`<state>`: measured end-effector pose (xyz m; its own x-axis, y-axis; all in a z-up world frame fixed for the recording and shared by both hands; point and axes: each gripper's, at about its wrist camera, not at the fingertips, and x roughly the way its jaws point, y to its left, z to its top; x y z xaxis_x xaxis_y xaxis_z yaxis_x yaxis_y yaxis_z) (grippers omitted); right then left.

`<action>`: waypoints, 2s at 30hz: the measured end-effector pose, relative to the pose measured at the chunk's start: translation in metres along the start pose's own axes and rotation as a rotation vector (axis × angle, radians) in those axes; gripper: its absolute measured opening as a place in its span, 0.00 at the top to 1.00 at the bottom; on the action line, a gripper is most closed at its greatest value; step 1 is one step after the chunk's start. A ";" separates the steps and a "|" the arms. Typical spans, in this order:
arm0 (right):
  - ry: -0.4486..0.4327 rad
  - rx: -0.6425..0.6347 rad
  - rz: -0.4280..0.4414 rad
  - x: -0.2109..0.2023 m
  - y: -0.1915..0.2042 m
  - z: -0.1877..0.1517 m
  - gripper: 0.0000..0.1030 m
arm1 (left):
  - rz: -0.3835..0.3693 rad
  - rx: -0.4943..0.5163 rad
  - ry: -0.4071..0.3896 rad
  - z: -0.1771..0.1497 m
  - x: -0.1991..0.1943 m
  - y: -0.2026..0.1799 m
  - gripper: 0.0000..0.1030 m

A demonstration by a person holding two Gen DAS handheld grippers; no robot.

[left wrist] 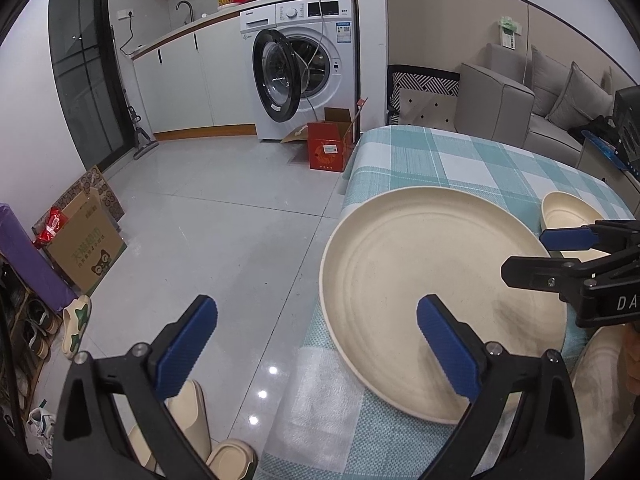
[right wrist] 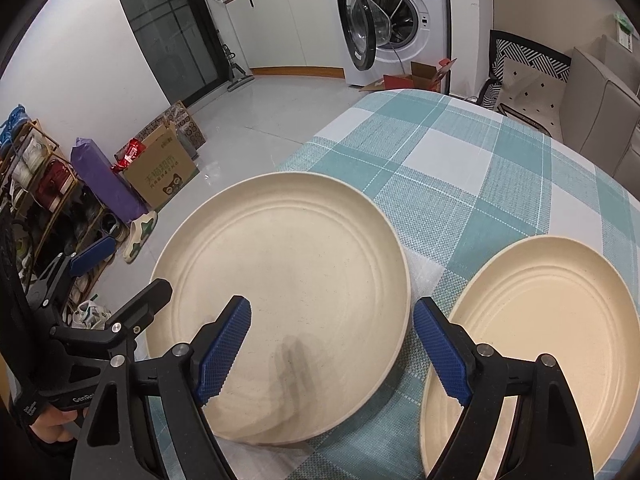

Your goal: Organize plates and bowls

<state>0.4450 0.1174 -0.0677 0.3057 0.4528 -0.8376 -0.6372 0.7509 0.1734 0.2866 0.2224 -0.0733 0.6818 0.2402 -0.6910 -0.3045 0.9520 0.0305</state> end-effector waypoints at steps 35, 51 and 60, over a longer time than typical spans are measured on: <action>0.022 -0.033 -0.093 0.007 -0.003 -0.001 0.48 | -0.070 -0.029 0.078 -0.005 0.012 0.001 0.59; 0.037 0.006 -0.098 0.010 -0.015 -0.004 0.81 | -0.069 -0.030 0.061 -0.004 0.005 0.004 0.78; 0.045 0.001 -0.100 0.008 -0.012 -0.006 0.87 | -0.064 -0.040 0.062 -0.005 0.000 0.007 0.81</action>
<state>0.4507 0.1094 -0.0796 0.3353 0.3534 -0.8733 -0.6048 0.7915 0.0881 0.2813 0.2283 -0.0771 0.6583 0.1656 -0.7343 -0.2885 0.9565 -0.0429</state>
